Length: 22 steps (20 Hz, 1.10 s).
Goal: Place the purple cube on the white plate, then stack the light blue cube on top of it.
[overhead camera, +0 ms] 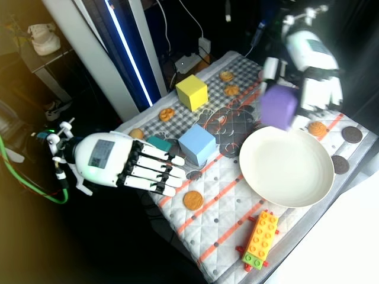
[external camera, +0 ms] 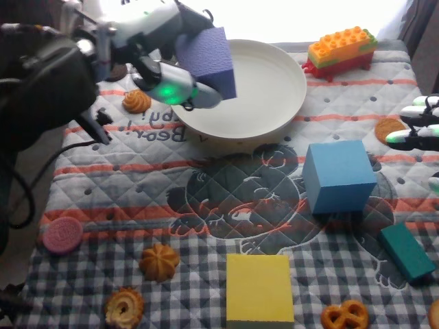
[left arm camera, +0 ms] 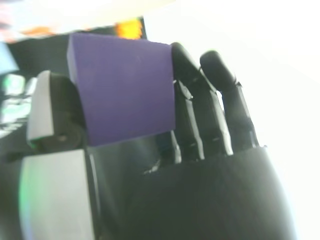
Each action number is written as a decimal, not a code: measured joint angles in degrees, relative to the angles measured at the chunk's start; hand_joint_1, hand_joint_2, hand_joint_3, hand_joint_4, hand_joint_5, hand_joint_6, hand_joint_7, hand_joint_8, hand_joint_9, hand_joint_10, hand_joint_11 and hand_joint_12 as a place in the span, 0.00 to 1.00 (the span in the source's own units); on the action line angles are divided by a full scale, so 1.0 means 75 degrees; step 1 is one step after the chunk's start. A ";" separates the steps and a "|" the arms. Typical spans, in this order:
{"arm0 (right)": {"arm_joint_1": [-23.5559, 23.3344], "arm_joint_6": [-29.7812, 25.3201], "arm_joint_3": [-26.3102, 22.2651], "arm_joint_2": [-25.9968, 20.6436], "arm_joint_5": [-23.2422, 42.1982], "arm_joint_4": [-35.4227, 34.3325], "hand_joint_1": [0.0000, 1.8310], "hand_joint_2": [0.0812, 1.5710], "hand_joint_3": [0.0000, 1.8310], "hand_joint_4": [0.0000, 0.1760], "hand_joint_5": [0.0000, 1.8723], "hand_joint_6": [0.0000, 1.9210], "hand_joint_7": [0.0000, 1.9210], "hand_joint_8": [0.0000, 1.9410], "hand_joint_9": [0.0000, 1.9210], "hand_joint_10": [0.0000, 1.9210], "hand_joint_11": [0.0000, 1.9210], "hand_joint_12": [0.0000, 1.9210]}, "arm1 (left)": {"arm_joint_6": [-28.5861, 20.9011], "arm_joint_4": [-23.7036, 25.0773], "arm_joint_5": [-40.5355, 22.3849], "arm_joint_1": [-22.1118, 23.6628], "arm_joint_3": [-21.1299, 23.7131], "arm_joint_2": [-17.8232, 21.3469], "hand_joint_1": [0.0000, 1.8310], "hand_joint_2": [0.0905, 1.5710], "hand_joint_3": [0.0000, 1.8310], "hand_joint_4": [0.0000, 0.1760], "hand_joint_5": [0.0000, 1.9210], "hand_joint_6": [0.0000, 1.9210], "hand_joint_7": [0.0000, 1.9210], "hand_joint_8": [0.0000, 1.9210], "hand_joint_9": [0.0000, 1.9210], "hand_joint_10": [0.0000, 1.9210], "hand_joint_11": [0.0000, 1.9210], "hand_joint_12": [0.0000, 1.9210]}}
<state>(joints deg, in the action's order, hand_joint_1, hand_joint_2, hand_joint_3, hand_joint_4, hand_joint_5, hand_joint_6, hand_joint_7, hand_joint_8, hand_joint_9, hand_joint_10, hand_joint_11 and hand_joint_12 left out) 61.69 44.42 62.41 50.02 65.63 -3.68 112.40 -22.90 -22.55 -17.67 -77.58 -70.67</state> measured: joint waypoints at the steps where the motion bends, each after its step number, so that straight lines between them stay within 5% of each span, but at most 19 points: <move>1: -0.0006 0.0000 0.0026 0.0032 -0.0012 0.0009 0.32 0.89 0.00 0.27 0.29 0.00 0.18 0.00 0.15 0.00 0.02 0.36 | 0.0003 -0.0105 0.0300 0.0082 -0.0411 -0.0347 0.64 0.69 0.00 0.00 0.52 0.47 0.46 0.58 0.39 0.73 0.22 0.89; 2: -0.0006 0.0000 0.0052 0.0052 0.0000 0.0015 0.34 0.88 0.00 0.22 0.29 0.00 0.19 0.00 0.15 0.00 0.02 0.37 | 0.0006 -0.0128 0.0490 0.0169 -0.0624 -0.0516 0.61 0.70 0.00 0.00 0.50 0.51 0.44 0.58 0.37 0.76 0.20 0.89; 4: -0.0061 0.0000 0.0064 0.0064 -0.0044 0.0035 0.35 0.88 0.00 0.27 0.29 0.00 0.19 0.00 0.15 0.00 0.01 0.36 | 0.0006 -0.0157 0.0679 0.0356 -0.0970 -0.0828 0.58 0.71 0.00 0.00 0.48 0.56 0.36 0.79 0.32 0.93 0.20 0.99; 5: -0.0131 0.0000 0.0093 0.0105 -0.0029 0.0052 0.35 0.88 0.00 0.30 0.29 0.00 0.19 0.00 0.16 0.00 0.02 0.36 | 0.0006 -0.0175 0.0708 0.0420 -0.1084 -0.0933 0.57 0.72 0.00 0.06 0.47 0.58 0.37 0.78 0.33 0.93 0.20 1.00; 6: -0.0207 0.0000 0.0102 0.0134 -0.0029 0.0082 0.36 0.88 0.00 0.24 0.30 0.00 0.19 0.00 0.16 0.00 0.03 0.36 | 0.0000 -0.0210 0.0731 0.0446 -0.1201 -0.1032 0.56 0.72 0.00 0.23 0.46 0.59 0.34 0.82 0.31 0.97 0.22 1.00; 7: -0.0233 0.0000 0.0111 0.0143 0.0009 0.0117 0.36 0.88 0.00 0.24 0.30 0.00 0.19 0.00 0.16 0.00 0.03 0.36 | 0.0003 -0.0216 0.0801 0.0446 -0.1285 -0.1087 0.56 0.72 0.00 0.23 0.46 0.59 0.34 0.82 0.31 0.97 0.22 1.00; 8: -0.0259 0.0000 0.0125 0.0184 0.0006 0.0192 0.35 0.88 0.00 0.26 0.30 0.00 0.19 0.00 0.16 0.00 0.04 0.36 | 0.0000 -0.0224 0.1020 0.0446 -0.1425 -0.1137 0.58 0.71 0.00 0.13 0.48 0.56 0.42 0.69 0.36 0.87 0.23 1.00; 11: -0.0344 0.0000 0.0152 0.0233 -0.0026 0.0338 0.36 0.87 0.00 0.22 0.30 0.00 0.19 0.00 0.16 0.00 0.03 0.36 | 0.0003 -0.0268 0.1349 0.0446 -0.1760 -0.1341 0.52 0.73 0.00 0.94 0.44 0.62 0.45 0.48 0.34 0.72 0.14 0.90; 14: -0.0347 0.0000 0.0157 0.0233 -0.0003 0.0347 0.36 0.87 0.00 0.24 0.30 0.00 0.19 0.00 0.17 0.00 0.04 0.37 | 0.0000 -0.0356 0.1466 0.0420 -0.1859 -0.1466 0.52 0.74 0.00 1.00 0.43 0.63 0.40 0.47 0.31 0.72 0.13 0.90; 15: -0.0347 0.0000 0.0157 0.0233 -0.0003 0.0350 0.36 0.87 0.00 0.24 0.30 0.00 0.19 0.00 0.17 0.00 0.04 0.37 | 0.0003 -0.0417 0.1495 0.0411 -0.1859 -0.1483 0.52 0.74 0.00 1.00 0.43 0.63 0.40 0.47 0.31 0.72 0.13 0.90; 16: -0.0347 0.0000 0.0157 0.0233 -0.0006 0.0329 0.37 0.87 0.00 0.11 0.30 0.00 0.19 0.00 0.16 0.00 0.03 0.37 | 0.0003 -0.0466 0.1524 0.0393 -0.1894 -0.1524 0.54 0.71 0.00 1.00 0.46 0.58 0.37 0.52 0.29 0.76 0.13 0.92; 17: -0.0347 0.0000 0.0157 0.0233 -0.0003 0.0326 0.39 0.87 0.00 0.13 0.30 0.00 0.19 0.00 0.16 0.00 0.03 0.38 | 0.0000 -0.0472 0.1533 0.0379 -0.1918 -0.1539 0.51 0.66 0.00 0.30 0.41 0.28 0.35 0.53 0.27 0.76 0.12 0.91; 18: -0.0347 0.0000 0.0157 0.0233 0.0003 0.0332 0.37 0.87 0.00 0.19 0.30 0.00 0.19 0.00 0.16 0.00 0.02 0.37 | 0.0003 -0.0484 0.1513 0.0341 -0.1941 -0.1556 0.50 0.64 0.00 0.14 0.43 0.13 0.33 0.58 0.26 0.79 0.11 0.93; 22: -0.0347 0.0000 0.0192 0.0271 0.0000 0.0341 0.38 0.87 0.00 0.24 0.30 0.00 0.19 0.00 0.16 0.00 0.02 0.38 | 0.0003 -0.0501 0.1574 0.0300 -0.1958 -0.1556 0.48 0.60 0.00 0.09 0.48 0.01 0.34 0.57 0.26 0.81 0.10 0.94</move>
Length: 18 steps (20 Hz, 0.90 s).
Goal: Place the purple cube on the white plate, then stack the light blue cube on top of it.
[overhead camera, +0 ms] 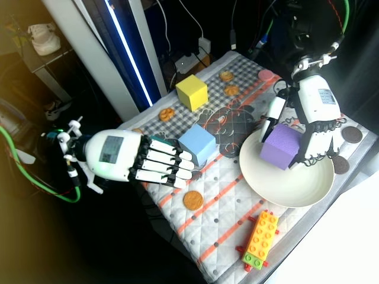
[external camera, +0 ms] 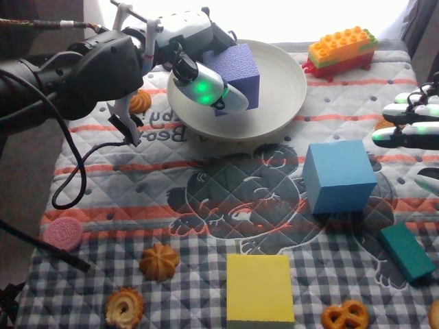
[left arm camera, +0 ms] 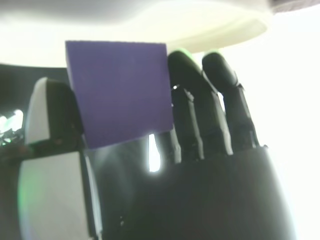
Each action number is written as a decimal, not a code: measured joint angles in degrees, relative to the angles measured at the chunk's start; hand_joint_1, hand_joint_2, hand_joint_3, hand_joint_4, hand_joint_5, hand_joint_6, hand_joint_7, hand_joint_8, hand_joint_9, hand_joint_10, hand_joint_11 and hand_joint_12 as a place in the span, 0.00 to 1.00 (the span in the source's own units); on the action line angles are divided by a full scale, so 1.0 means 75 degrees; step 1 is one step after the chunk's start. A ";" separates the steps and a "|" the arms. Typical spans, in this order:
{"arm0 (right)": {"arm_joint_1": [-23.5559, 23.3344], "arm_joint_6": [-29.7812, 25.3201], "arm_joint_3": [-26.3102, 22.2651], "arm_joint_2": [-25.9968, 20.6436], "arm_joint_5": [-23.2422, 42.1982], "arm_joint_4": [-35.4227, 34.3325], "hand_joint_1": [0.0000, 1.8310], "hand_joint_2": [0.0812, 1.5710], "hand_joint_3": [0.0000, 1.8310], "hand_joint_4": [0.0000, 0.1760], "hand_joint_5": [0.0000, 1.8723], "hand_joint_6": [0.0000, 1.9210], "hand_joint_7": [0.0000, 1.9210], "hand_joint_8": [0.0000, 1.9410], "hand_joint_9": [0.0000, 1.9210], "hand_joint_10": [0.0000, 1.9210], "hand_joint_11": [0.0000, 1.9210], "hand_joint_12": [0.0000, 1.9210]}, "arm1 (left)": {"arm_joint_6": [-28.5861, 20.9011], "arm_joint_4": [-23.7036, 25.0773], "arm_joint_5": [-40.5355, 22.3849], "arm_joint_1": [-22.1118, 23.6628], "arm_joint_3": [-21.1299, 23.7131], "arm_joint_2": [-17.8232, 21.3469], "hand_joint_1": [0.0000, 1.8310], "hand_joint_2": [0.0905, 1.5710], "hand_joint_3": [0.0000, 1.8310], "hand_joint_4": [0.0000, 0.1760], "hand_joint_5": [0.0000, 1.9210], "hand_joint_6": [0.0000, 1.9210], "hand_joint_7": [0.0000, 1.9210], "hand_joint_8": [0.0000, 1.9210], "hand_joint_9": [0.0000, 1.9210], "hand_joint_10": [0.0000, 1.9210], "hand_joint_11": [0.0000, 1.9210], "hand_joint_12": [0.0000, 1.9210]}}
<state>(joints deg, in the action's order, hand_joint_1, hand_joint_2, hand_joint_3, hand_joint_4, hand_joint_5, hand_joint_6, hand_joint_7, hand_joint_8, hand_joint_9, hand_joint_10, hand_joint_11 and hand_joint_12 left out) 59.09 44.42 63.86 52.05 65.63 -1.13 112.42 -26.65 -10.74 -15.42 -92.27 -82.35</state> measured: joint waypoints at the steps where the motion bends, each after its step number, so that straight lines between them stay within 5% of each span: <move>1: 0.0000 -0.0003 0.0000 0.0000 0.0003 0.0015 0.37 0.87 0.00 0.26 0.30 0.00 0.19 0.00 0.16 0.00 0.03 0.39 | 0.0000 -0.0006 -0.0012 -0.0017 0.0000 0.0000 0.47 0.59 0.00 0.10 0.48 0.00 0.37 0.49 0.28 0.73 0.10 0.89; 4: 0.0000 -0.0006 0.0012 0.0000 -0.0003 0.0009 0.36 0.87 0.00 0.29 0.30 0.00 0.20 0.00 0.17 0.00 0.04 0.40 | 0.0000 -0.0058 -0.0012 -0.0140 -0.0020 -0.0023 0.45 0.58 0.00 0.15 0.41 0.00 0.36 0.39 0.28 0.64 0.09 0.88; 6: 0.0000 -0.0006 0.0015 0.0000 0.0000 0.0006 0.37 0.87 0.00 0.23 0.31 0.00 0.20 0.00 0.17 0.00 0.05 0.40 | 0.0000 -0.0073 0.0015 -0.0160 -0.0023 -0.0038 0.45 0.57 0.00 0.21 0.38 0.00 0.31 0.43 0.25 0.69 0.07 0.91; 7: 0.0000 -0.0006 0.0015 0.0003 0.0006 0.0012 0.39 0.87 0.00 0.19 0.31 0.00 0.20 0.00 0.17 0.00 0.04 0.40 | 0.0000 -0.0079 0.0012 -0.0160 -0.0023 -0.0038 0.42 0.56 0.00 0.30 0.33 0.00 0.27 0.41 0.20 0.69 0.04 0.92; 8: 0.0000 -0.0009 0.0015 0.0017 -0.0006 0.0009 0.39 0.86 0.00 0.19 0.31 0.00 0.20 0.00 0.17 0.00 0.03 0.39 | 0.0003 -0.0082 0.0006 -0.0160 -0.0023 -0.0038 0.40 0.51 0.00 0.50 0.26 0.00 0.26 0.22 0.17 0.56 0.01 0.87; 10: 0.0000 -0.0009 0.0015 0.0017 -0.0015 0.0012 0.39 0.87 0.00 0.20 0.31 0.00 0.20 0.00 0.16 0.00 0.02 0.38 | 0.0000 -0.0085 0.0006 -0.0160 -0.0023 -0.0038 0.38 0.48 0.00 0.73 0.17 0.00 0.24 0.03 0.19 0.22 0.00 0.65; 11: 0.0000 -0.0012 0.0035 0.0020 -0.0003 0.0017 0.41 0.86 0.00 0.21 0.31 0.00 0.20 0.00 0.16 0.00 0.02 0.38 | 0.0000 -0.0085 0.0000 -0.0160 -0.0017 -0.0038 0.38 0.48 0.00 0.95 0.08 0.00 0.17 0.01 0.17 0.08 0.00 0.51; 12: 0.0000 -0.0012 0.0038 0.0023 -0.0009 0.0017 0.41 0.86 0.00 0.20 0.31 0.00 0.19 0.00 0.16 0.00 0.02 0.38 | 0.0000 -0.0085 -0.0003 -0.0160 -0.0009 -0.0038 0.38 0.47 0.00 0.99 0.03 0.00 0.13 0.00 0.16 0.03 0.00 0.45; 14: 0.0000 -0.0023 0.0055 0.0050 -0.0003 -0.0015 0.42 0.86 0.00 0.22 0.31 0.00 0.20 0.00 0.16 0.00 0.03 0.38 | 0.0003 -0.0093 -0.0047 -0.0160 0.0082 0.0009 0.37 0.45 0.00 1.00 0.00 0.00 0.02 0.01 0.08 0.01 0.00 0.16; 16: 0.0000 -0.0026 0.0055 0.0055 -0.0003 0.0006 0.41 0.86 0.00 0.27 0.31 0.00 0.20 0.00 0.16 0.00 0.03 0.38 | 0.0000 -0.0082 -0.0114 -0.0160 0.0152 0.0064 0.37 0.44 0.00 1.00 0.00 0.00 0.01 0.00 0.07 0.00 0.00 0.05; 18: 0.0000 -0.0061 0.0055 0.0058 -0.0012 0.0006 0.42 0.85 0.00 0.20 0.31 0.00 0.21 0.00 0.18 0.00 0.02 0.40 | 0.0000 -0.0047 -0.0192 -0.0160 0.0379 0.0242 0.36 0.45 0.00 1.00 0.00 0.00 0.00 0.00 0.05 0.00 0.00 0.01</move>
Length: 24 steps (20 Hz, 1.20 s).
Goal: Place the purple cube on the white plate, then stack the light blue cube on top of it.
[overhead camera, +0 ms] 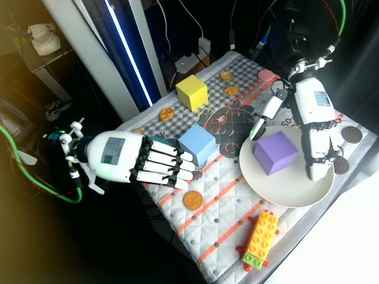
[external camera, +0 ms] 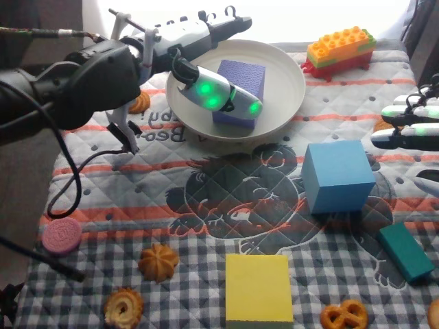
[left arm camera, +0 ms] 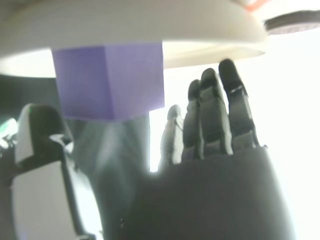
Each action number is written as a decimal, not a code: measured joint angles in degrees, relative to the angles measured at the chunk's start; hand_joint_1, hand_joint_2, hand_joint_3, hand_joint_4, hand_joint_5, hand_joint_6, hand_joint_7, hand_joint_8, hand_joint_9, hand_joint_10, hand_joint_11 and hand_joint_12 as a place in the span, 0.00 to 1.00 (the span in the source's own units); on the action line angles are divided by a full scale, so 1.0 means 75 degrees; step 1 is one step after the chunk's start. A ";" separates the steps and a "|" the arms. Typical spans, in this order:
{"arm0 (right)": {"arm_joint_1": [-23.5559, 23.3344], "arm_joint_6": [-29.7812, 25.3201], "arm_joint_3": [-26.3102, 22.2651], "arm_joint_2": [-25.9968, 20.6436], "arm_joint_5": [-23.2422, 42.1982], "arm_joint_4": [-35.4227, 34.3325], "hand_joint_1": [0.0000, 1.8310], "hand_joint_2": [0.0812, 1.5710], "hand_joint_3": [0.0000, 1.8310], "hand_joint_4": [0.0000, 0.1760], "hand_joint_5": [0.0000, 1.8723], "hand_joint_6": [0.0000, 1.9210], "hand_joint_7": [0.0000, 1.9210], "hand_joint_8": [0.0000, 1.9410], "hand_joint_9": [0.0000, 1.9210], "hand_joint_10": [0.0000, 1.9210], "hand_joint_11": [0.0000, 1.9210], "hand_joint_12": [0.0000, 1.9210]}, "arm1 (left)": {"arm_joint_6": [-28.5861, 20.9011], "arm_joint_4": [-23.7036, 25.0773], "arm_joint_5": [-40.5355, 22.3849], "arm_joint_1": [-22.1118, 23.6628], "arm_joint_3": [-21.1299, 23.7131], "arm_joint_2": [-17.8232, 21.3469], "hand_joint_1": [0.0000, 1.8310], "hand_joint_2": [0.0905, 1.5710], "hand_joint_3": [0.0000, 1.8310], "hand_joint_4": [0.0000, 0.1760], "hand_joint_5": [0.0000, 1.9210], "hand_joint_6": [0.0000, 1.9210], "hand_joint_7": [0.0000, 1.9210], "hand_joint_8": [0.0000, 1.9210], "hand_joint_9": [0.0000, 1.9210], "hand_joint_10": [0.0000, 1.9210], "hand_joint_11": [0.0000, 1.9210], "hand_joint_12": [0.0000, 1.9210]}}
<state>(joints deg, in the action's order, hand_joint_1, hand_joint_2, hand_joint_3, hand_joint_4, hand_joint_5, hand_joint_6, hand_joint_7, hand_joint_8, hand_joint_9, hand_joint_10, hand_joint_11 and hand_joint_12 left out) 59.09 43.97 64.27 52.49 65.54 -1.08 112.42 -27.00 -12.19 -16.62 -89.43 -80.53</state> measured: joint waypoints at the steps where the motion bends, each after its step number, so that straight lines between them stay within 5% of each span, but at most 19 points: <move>1: 0.0000 -0.0035 0.0000 -0.0003 0.0006 0.0003 0.42 0.85 0.00 0.25 0.31 0.00 0.21 0.00 0.17 0.00 0.01 0.40 | 0.0003 0.0026 -0.0070 0.0000 0.0219 0.0152 0.35 0.47 0.01 1.00 0.00 0.00 0.00 0.00 0.04 0.00 0.00 0.00; 5: -0.0052 -0.0149 0.0000 -0.0003 0.0003 0.0003 0.37 0.85 0.00 0.27 0.30 0.00 0.20 0.00 0.20 0.00 0.07 0.38 | -0.0082 0.0309 -0.0962 -0.0277 0.1408 0.1087 0.37 0.47 0.00 1.00 0.00 0.00 0.00 0.00 0.01 0.00 0.00 0.00; 8: -0.0140 -0.0417 0.0000 -0.0003 0.0067 0.0044 0.32 0.79 0.00 0.30 0.22 0.00 0.15 0.00 0.18 0.00 0.07 0.36 | -0.1515 0.0973 -0.2020 -0.1017 0.2465 0.2095 0.33 0.48 0.00 1.00 0.00 0.00 0.00 0.00 0.00 0.00 0.00 0.00; 10: -0.0303 -0.0519 0.0000 -0.0009 0.0181 0.0198 0.29 0.74 0.00 0.53 0.19 0.00 0.13 0.00 0.15 0.00 0.06 0.36 | -0.2465 0.1247 -0.2707 -0.1687 0.3075 0.2774 0.33 0.47 0.00 1.00 0.00 0.00 0.00 0.00 0.00 0.00 0.00 0.00; 12: -0.0562 -0.0542 0.0000 0.0000 0.0207 0.0460 0.30 0.73 0.00 0.49 0.16 0.00 0.10 0.00 0.12 0.00 0.03 0.36 | -0.2804 0.1384 -0.3535 -0.2445 0.3908 0.3552 0.43 0.45 0.00 1.00 0.00 0.00 0.00 0.00 0.00 0.00 0.00 0.00; 15: -0.0825 -0.0554 0.0050 0.0175 0.0213 0.0519 0.29 0.69 0.00 0.97 0.08 0.00 0.03 0.00 0.06 0.00 0.00 0.29 | -0.2806 0.1661 -0.4517 -0.3241 0.4881 0.4179 0.49 0.45 0.00 1.00 0.00 0.00 0.00 0.00 0.00 0.00 0.00 0.00; 16: -0.0898 -0.0606 0.0119 0.0254 0.0149 0.0560 0.27 0.68 0.00 0.99 0.05 0.00 0.02 0.00 0.06 0.00 0.00 0.33 | -0.2809 0.1690 -0.4744 -0.3433 0.5065 0.4249 0.48 0.45 0.00 1.00 0.00 0.00 0.00 0.00 0.00 0.00 0.00 0.00; 22: -0.1244 -0.1037 0.0595 0.0863 -0.0816 0.0766 0.37 0.66 0.00 0.99 0.06 0.00 0.09 0.00 0.16 0.00 0.07 0.53 | -0.2815 0.1341 -0.5706 -0.4039 0.5397 0.4488 0.41 0.49 0.01 1.00 0.03 0.01 0.00 0.00 0.00 0.00 0.00 0.00; 23: -0.1256 -0.1075 0.0627 0.0901 -0.0953 0.0892 0.38 0.66 0.00 0.72 0.08 0.01 0.09 0.00 0.14 0.00 0.03 0.52 | -0.2812 0.1250 -0.5703 -0.4045 0.5368 0.4488 0.42 0.49 0.01 1.00 0.03 0.01 0.00 0.00 0.00 0.00 0.00 0.00; 24: -0.1303 -0.1070 0.0659 0.0930 -0.0982 0.0906 0.42 0.65 0.00 0.59 0.09 0.01 0.10 0.00 0.16 0.01 0.05 0.53 | -0.2809 0.1212 -0.5689 -0.4045 0.5368 0.4488 0.43 0.49 0.01 1.00 0.04 0.01 0.00 0.00 0.00 0.00 0.00 0.00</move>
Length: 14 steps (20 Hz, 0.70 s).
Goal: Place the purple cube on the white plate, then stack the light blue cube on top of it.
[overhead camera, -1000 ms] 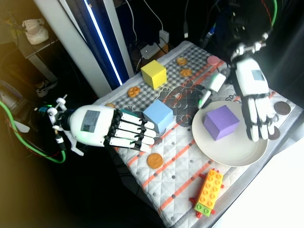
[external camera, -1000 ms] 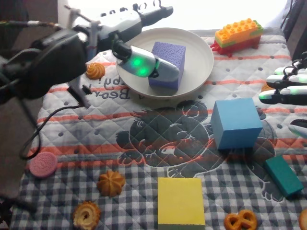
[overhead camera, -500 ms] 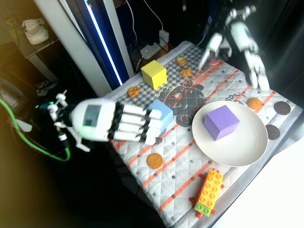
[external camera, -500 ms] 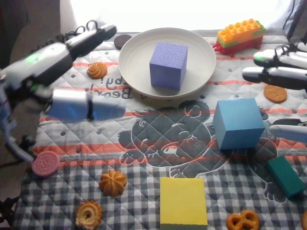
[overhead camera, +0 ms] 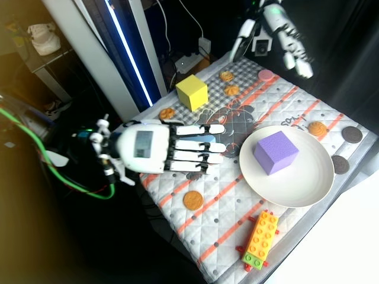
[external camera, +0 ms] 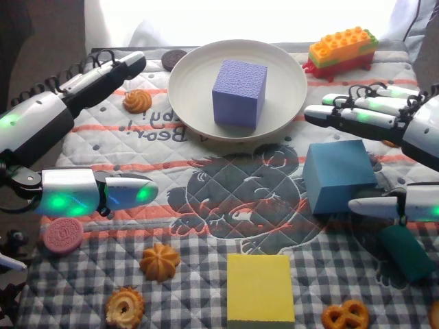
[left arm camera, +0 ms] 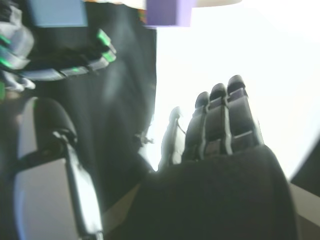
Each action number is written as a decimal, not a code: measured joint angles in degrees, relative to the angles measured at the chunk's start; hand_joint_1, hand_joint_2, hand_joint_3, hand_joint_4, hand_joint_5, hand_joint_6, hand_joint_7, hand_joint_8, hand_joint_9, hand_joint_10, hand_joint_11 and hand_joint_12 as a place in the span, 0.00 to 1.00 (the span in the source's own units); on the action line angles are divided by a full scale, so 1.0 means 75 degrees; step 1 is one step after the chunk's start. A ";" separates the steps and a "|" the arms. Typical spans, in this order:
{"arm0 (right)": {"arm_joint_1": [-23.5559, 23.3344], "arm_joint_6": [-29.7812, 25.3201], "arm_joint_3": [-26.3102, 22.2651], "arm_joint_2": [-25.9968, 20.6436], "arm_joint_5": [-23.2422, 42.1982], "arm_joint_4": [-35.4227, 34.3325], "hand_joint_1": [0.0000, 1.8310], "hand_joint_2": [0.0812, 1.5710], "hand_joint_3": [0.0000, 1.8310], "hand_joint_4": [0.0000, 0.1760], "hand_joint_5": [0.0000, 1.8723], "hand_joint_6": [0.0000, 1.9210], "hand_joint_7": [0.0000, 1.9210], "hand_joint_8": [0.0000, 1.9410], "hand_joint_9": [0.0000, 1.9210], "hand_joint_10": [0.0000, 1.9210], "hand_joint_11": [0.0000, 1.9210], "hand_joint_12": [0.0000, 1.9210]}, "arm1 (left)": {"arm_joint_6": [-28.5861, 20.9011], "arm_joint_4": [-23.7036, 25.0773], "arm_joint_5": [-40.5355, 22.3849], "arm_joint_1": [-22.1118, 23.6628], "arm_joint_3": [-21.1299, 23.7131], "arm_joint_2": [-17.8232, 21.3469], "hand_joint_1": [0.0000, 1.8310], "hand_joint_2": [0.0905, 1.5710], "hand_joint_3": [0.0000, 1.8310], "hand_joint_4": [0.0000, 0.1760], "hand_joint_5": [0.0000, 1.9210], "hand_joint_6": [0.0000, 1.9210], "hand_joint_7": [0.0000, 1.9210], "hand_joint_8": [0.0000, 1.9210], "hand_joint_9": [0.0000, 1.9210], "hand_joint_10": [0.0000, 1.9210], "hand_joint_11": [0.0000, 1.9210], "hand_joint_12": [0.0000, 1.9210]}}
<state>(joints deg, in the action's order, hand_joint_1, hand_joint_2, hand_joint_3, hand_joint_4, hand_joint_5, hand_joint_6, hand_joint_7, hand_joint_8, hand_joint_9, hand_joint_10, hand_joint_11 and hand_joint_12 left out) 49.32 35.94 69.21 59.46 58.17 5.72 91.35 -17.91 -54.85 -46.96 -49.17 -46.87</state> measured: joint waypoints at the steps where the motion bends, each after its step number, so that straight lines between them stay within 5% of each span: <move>1: -0.0076 -0.0009 0.0052 0.0038 -0.0108 0.0020 0.46 0.64 0.00 0.81 0.09 0.01 0.11 0.00 0.17 0.01 0.06 0.54 | -0.0003 0.0047 -0.0003 0.0000 0.0003 0.0000 0.43 0.49 0.00 1.00 0.04 0.01 0.00 0.00 0.00 0.00 0.00 0.00; 2: -0.0128 -0.0020 0.0099 0.0079 -0.0187 0.0020 0.47 0.64 0.00 0.96 0.09 0.00 0.13 0.00 0.18 0.01 0.05 0.52 | -0.0003 0.0082 -0.0006 -0.0003 0.0003 0.0000 0.41 0.50 0.01 1.00 0.04 0.01 0.00 0.00 0.00 0.00 0.00 0.00; 3: -0.0143 -0.0038 0.0134 0.0105 -0.0213 0.0047 0.46 0.64 0.00 0.97 0.09 0.00 0.15 0.00 0.19 0.00 0.07 0.49 | -0.0003 0.0070 -0.0006 -0.0006 0.0003 0.0000 0.41 0.50 0.01 1.00 0.04 0.00 0.00 0.00 0.00 0.00 0.00 0.00; 4: -0.0175 -0.0050 0.0160 0.0131 -0.0245 0.0064 0.47 0.65 0.00 0.79 0.13 0.00 0.18 0.00 0.22 0.01 0.08 0.48 | -0.0003 0.0017 -0.0003 -0.0009 0.0003 0.0000 0.41 0.50 0.01 1.00 0.04 0.00 0.00 0.00 0.00 0.00 0.00 0.00; 5: -0.0195 -0.0067 0.0187 0.0137 -0.0277 0.0099 0.51 0.66 0.00 0.39 0.21 0.01 0.25 0.01 0.27 0.01 0.11 0.44 | -0.0003 0.0012 -0.0006 -0.0009 0.0003 0.0000 0.42 0.50 0.00 1.00 0.03 0.00 0.00 0.00 0.00 0.00 0.00 0.00; 6: -0.0195 -0.0085 0.0204 0.0137 -0.0303 0.0125 0.52 0.68 0.00 0.20 0.29 0.01 0.32 0.01 0.32 0.01 0.13 0.43 | -0.0003 0.0015 -0.0006 -0.0009 0.0000 0.0000 0.41 0.51 0.01 1.00 0.03 0.00 0.00 0.00 0.00 0.00 0.00 0.00; 7: -0.0216 -0.0175 0.0219 0.0137 -0.0303 0.0169 0.56 0.68 0.00 0.16 0.35 0.01 0.39 0.01 0.39 0.02 0.18 0.44 | -0.0003 0.0009 -0.0009 -0.0009 0.0000 -0.0003 0.41 0.51 0.01 1.00 0.03 0.00 0.00 0.00 0.00 0.00 0.00 0.00; 8: -0.0227 -0.0242 0.0230 0.0137 -0.0332 0.0251 0.65 0.72 0.00 0.00 0.39 0.50 0.51 0.41 0.50 0.04 0.26 0.53 | -0.0003 -0.0085 -0.0012 -0.0009 0.0000 -0.0009 0.45 0.50 0.00 1.00 0.03 0.00 0.00 0.00 0.00 0.00 0.00 0.00; 9: -0.0227 -0.0277 0.0233 0.0137 -0.0303 0.0318 0.66 0.74 0.00 0.00 0.37 0.63 0.52 0.54 0.55 0.05 0.30 0.58 | -0.0006 -0.0157 -0.0032 -0.0015 -0.0009 -0.0009 0.46 0.50 0.00 1.00 0.03 0.00 0.00 0.00 0.00 0.00 0.00 0.00; 11: -0.0230 -0.0309 0.0248 0.0169 -0.0242 0.0259 0.67 0.73 0.00 0.00 0.43 0.61 0.48 0.58 0.60 0.17 0.36 0.69 | -0.0003 -0.0242 -0.0067 -0.0017 -0.0015 -0.0009 0.46 0.49 0.00 1.00 0.03 0.00 0.00 0.00 0.00 0.00 0.00 0.00; 12: -0.0251 -0.0393 0.0289 0.0189 -0.0248 0.0277 0.67 0.73 0.00 0.00 0.45 0.60 0.47 0.59 0.52 0.40 0.35 0.76 | -0.0003 -0.0242 -0.0096 -0.0058 -0.0015 -0.0009 0.44 0.50 0.00 1.00 0.03 0.00 0.00 0.00 0.00 0.00 0.00 0.00; 14: -0.0251 -0.0478 0.0318 0.0195 -0.0248 0.0280 0.68 0.72 0.00 0.00 0.44 0.54 0.52 0.58 0.51 0.43 0.36 0.77 | -0.0003 -0.0239 -0.0082 -0.0061 -0.0015 -0.0009 0.43 0.50 0.00 1.00 0.03 0.00 0.00 0.00 0.00 0.00 0.00 0.00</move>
<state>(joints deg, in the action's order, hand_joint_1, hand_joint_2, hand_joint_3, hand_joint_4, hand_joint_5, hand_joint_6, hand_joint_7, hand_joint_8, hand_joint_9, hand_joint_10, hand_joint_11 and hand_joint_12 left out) 47.44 32.36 71.59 60.93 56.31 7.81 91.33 -19.70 -55.46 -47.42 -49.28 -46.94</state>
